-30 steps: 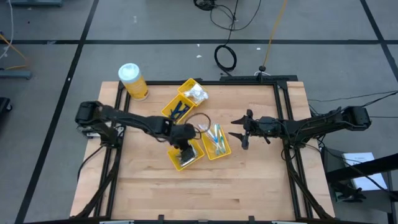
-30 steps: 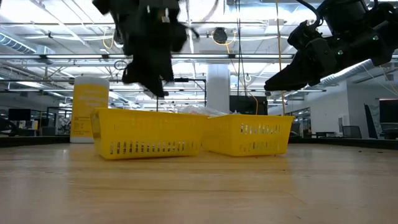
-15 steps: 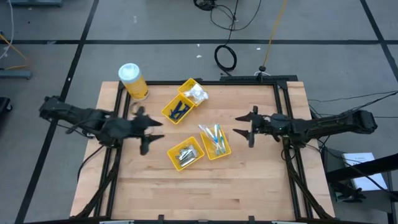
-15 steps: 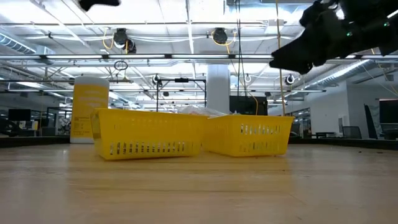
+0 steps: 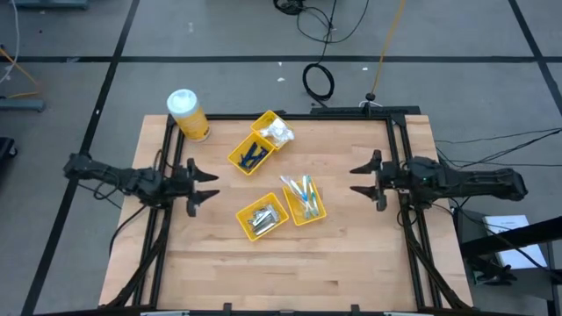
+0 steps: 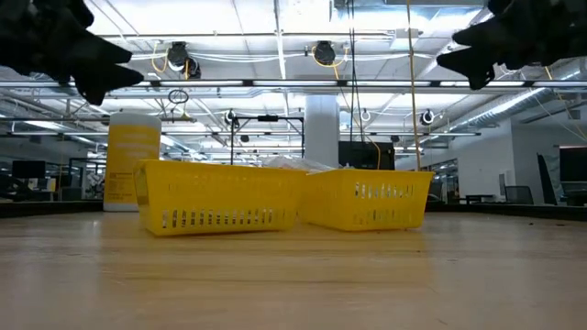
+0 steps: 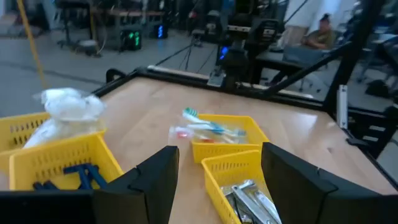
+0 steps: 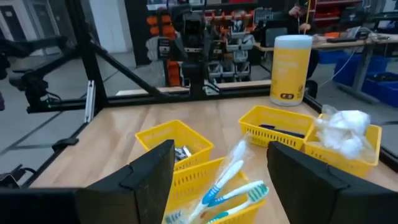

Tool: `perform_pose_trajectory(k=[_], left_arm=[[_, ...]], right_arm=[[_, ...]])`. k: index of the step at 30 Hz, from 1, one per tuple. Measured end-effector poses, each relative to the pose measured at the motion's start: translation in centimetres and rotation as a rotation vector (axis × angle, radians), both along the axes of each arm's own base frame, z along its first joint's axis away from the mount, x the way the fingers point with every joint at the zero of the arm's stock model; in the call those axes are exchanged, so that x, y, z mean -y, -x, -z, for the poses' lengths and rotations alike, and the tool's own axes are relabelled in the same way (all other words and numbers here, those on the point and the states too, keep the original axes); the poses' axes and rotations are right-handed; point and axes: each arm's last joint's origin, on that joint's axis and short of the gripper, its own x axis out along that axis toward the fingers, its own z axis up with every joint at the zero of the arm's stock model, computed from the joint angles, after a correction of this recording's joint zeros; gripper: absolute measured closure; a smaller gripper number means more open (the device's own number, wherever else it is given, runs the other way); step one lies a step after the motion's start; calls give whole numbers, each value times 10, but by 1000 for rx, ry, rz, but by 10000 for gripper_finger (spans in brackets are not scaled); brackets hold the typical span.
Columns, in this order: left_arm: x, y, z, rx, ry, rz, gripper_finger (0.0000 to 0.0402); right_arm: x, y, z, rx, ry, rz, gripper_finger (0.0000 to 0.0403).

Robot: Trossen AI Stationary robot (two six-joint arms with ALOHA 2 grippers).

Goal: Pick & Place Travel size toiletries
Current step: Return to Home Position

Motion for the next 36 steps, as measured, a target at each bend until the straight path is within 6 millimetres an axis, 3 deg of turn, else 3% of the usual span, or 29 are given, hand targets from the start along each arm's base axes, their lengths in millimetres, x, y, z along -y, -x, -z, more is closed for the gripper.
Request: perform_pose_trajectory(k=[6, 8, 17, 26, 36], left_arm=[[-5, 11, 15, 76, -37, 22, 176], [-6, 11, 26, 77, -41, 13, 176], [-7, 11, 27, 98, -70, 77, 176], [-10, 10, 27, 87, -97, 40, 176], [-10, 10, 27, 84, -123, 42, 176]], right_arm=[[0, 11, 6, 19, -21, 1, 161], [0, 13, 15, 45, -21, 2, 161], [0, 18, 54, 123, -59, 0, 161], [0, 19, 54, 133, 38, 3, 161], [0, 18, 59, 77, -47, 1, 161]])
